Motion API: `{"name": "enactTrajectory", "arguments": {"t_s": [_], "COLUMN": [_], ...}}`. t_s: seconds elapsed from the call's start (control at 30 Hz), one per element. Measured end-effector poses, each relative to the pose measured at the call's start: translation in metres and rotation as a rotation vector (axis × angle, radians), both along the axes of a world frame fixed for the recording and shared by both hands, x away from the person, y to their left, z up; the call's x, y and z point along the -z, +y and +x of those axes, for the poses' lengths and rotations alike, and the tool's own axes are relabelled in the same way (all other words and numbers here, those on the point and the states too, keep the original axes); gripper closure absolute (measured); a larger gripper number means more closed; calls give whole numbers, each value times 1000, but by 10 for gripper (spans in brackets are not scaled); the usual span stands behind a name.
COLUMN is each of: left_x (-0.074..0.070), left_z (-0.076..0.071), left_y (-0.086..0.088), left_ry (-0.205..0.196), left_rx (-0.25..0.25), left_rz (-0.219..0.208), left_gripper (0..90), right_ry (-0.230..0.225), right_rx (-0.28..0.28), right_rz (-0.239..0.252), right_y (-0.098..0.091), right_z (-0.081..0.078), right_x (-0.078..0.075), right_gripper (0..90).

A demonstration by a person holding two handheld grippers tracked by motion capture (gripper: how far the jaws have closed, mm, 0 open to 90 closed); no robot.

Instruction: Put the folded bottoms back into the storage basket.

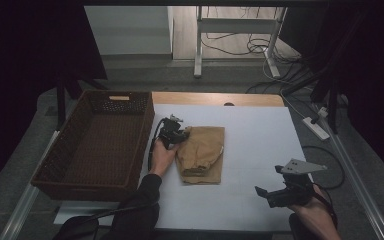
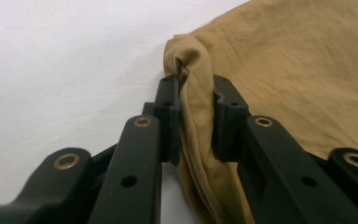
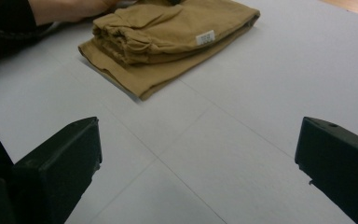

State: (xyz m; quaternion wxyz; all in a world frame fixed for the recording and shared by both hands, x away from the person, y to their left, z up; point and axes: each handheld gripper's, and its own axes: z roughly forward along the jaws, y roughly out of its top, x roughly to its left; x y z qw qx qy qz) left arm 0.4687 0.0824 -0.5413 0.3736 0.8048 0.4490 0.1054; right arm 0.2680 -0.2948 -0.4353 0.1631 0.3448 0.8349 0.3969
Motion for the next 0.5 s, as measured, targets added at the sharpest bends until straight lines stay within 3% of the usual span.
{"name": "enactTrajectory", "arguments": {"t_s": [0.2, 0.3, 0.5], "left_x": [0, 0, 0], "left_z": [-1, -1, -2], "left_y": [-1, 0, 0], "left_ry": [-8, -7, -8], "left_rx": [-2, -4, -6], "left_rz": [9, 5, 3], "left_gripper": [750, 749, 748], "right_ry": [8, 39, 57], "right_rx": [-16, -38, -60], "right_rz": [22, 42, 37], "right_y": [10, 17, 26], "right_z": [4, 7, 11], "right_x": [-1, 1, 5], "right_gripper": [9, 8, 9]}}
